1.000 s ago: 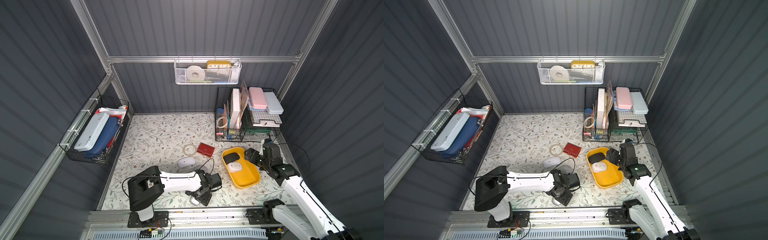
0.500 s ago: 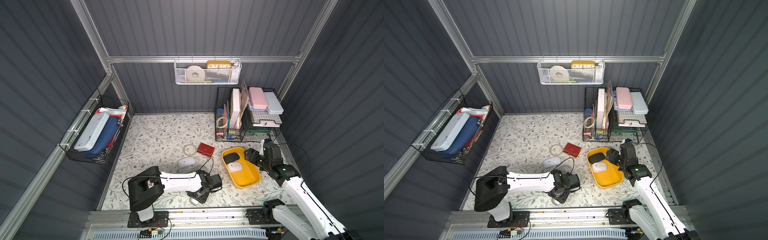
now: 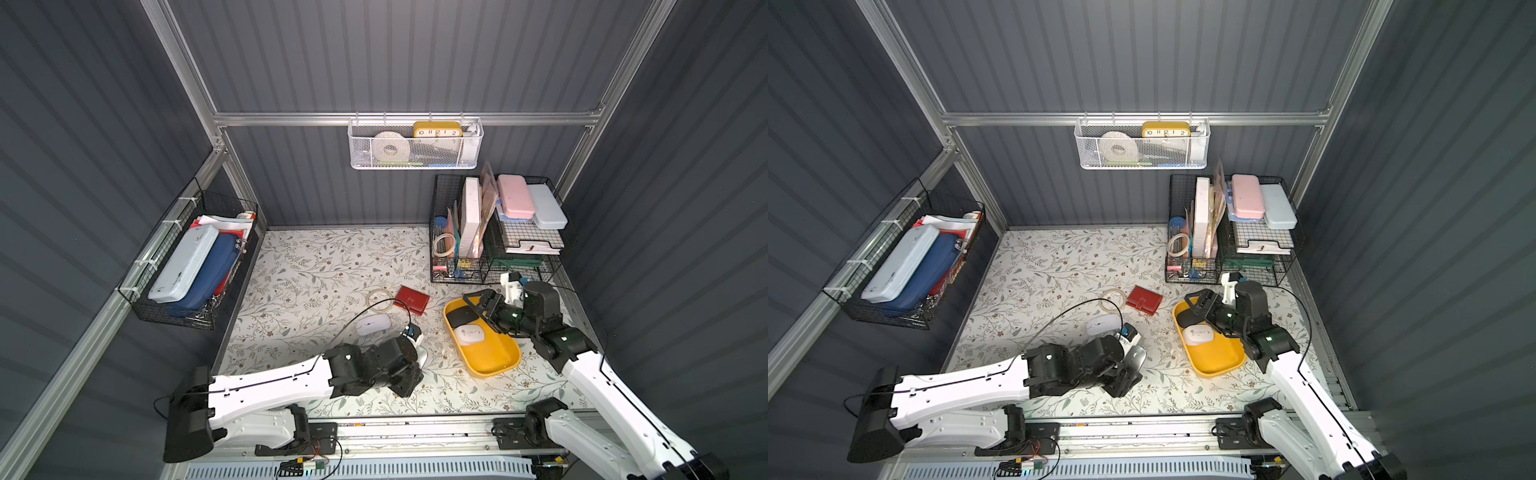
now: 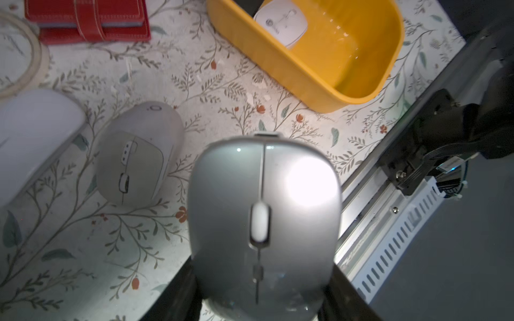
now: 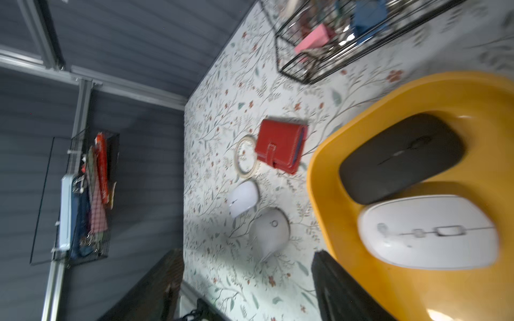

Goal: Put the mouse in the storage box
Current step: Pick up the mouse from the center of the board.

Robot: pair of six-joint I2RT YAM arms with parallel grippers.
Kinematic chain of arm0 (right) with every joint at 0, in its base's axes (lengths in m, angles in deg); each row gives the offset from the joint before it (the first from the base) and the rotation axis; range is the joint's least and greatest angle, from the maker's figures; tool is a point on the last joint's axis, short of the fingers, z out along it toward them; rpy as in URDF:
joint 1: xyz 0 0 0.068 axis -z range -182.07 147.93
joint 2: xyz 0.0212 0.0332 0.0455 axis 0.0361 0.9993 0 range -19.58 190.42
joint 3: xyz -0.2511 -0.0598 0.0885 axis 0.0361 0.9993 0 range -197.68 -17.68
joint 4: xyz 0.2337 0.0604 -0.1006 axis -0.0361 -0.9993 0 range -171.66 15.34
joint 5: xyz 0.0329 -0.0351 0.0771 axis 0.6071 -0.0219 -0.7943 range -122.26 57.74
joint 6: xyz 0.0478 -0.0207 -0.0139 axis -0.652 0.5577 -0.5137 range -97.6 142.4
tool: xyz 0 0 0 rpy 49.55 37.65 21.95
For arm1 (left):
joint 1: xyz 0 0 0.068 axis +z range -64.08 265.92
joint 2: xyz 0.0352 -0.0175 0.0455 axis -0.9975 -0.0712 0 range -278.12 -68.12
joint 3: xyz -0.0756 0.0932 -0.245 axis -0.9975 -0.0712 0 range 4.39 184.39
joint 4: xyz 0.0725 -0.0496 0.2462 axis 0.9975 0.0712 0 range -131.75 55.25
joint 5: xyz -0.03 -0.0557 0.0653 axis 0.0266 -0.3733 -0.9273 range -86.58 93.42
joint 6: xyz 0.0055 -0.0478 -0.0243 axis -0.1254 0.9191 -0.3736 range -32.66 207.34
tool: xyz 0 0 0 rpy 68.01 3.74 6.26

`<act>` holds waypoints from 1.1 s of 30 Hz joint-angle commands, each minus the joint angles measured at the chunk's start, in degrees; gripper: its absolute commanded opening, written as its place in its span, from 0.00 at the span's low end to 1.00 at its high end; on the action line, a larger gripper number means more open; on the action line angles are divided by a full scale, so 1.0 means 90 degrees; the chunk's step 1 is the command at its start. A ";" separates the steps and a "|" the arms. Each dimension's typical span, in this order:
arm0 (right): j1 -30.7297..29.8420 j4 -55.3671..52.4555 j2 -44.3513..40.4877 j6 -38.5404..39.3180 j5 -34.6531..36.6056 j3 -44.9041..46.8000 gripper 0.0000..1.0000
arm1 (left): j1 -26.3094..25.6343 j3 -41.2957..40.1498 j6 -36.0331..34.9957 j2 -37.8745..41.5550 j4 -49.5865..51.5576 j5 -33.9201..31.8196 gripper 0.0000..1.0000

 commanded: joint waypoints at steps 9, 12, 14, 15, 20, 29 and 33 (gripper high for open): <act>-0.1844 -0.0150 0.1252 0.0042 -0.0451 -0.1278 0.75 | 0.0020 -0.0328 -0.0968 0.0838 -0.0493 -0.0385 0.40; -0.2207 -0.0532 0.1487 0.0316 -0.0300 -0.1534 0.73 | 0.0018 -0.0357 -0.0977 0.0938 -0.0536 -0.0457 0.40; -0.2360 -0.0641 0.1565 0.0343 -0.0315 -0.1590 0.73 | 0.0020 -0.0378 -0.1006 0.0982 -0.0579 -0.0518 0.40; -0.2405 -0.0638 0.1576 0.0344 -0.0317 -0.1585 0.72 | 0.0020 -0.0378 -0.1043 0.0998 -0.0589 -0.0538 0.40; -0.2669 -0.0643 0.1610 0.0352 -0.0387 -0.1541 0.69 | 0.0019 -0.0358 -0.1125 0.0999 -0.0604 -0.0628 0.40; -0.3250 -0.0844 0.1756 0.0464 -0.0483 -0.1430 0.60 | 0.0019 -0.0363 -0.1122 0.0839 -0.0692 -0.0833 0.40; -0.3419 -0.0757 0.1878 0.0444 -0.0437 -0.1366 0.53 | 0.0019 -0.0378 -0.1163 0.0761 -0.0816 -0.0820 0.40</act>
